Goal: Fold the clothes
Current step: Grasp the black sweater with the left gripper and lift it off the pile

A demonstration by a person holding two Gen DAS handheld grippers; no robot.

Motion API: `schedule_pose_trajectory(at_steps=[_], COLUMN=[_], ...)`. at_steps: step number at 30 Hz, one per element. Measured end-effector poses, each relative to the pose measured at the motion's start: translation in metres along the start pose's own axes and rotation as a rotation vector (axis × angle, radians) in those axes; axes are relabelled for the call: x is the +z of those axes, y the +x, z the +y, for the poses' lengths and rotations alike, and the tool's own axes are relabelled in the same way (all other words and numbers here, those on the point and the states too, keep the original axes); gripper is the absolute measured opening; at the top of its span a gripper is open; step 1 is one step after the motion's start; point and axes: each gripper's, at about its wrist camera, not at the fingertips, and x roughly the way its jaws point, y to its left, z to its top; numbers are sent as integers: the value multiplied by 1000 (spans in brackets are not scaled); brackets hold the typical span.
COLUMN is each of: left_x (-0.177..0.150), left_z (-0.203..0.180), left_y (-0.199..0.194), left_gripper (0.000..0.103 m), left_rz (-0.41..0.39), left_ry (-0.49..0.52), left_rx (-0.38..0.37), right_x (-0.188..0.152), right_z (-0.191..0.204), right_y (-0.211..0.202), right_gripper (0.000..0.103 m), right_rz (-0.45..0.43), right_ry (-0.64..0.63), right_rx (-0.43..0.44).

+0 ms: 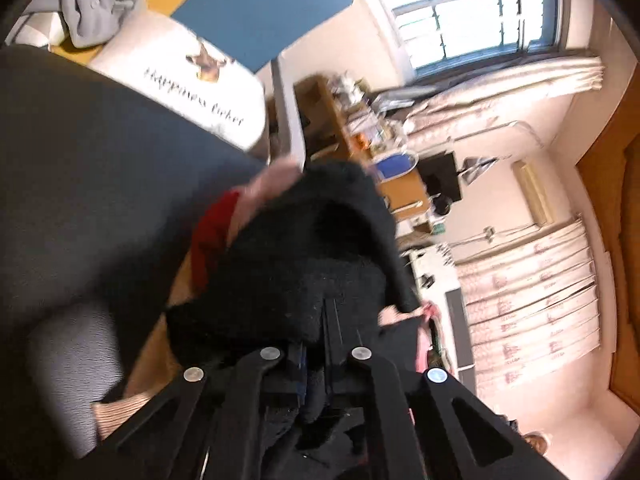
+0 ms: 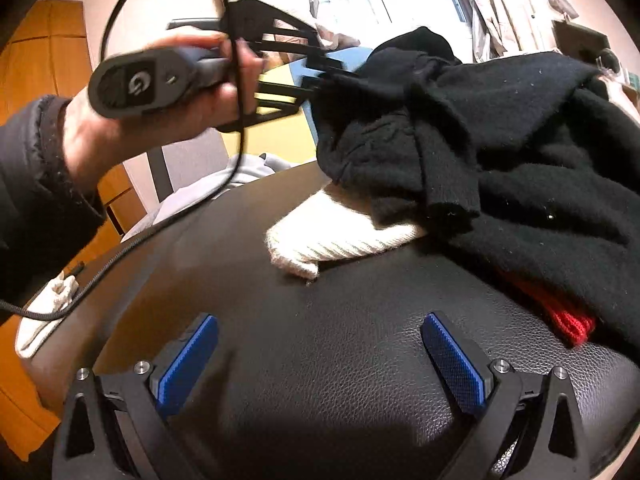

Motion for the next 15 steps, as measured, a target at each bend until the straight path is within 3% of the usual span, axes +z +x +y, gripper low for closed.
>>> schedule_pose_trajectory(at_steps=[4, 13, 15], left_x=[13, -49, -62], left_z=[28, 156, 178], left_y=[-49, -167, -187], left_gripper=[4, 4, 4], left_rz=[-96, -181, -174], left_ry=[-51, -282, -325], left_rx=[30, 143, 125], right_x=[0, 2, 2], right_z=[1, 11, 16], right_y=[0, 4, 2], right_gripper=[103, 103, 103], right_rz=[4, 52, 83], right_ry=[-2, -51, -68], right_rx=[-6, -77, -107])
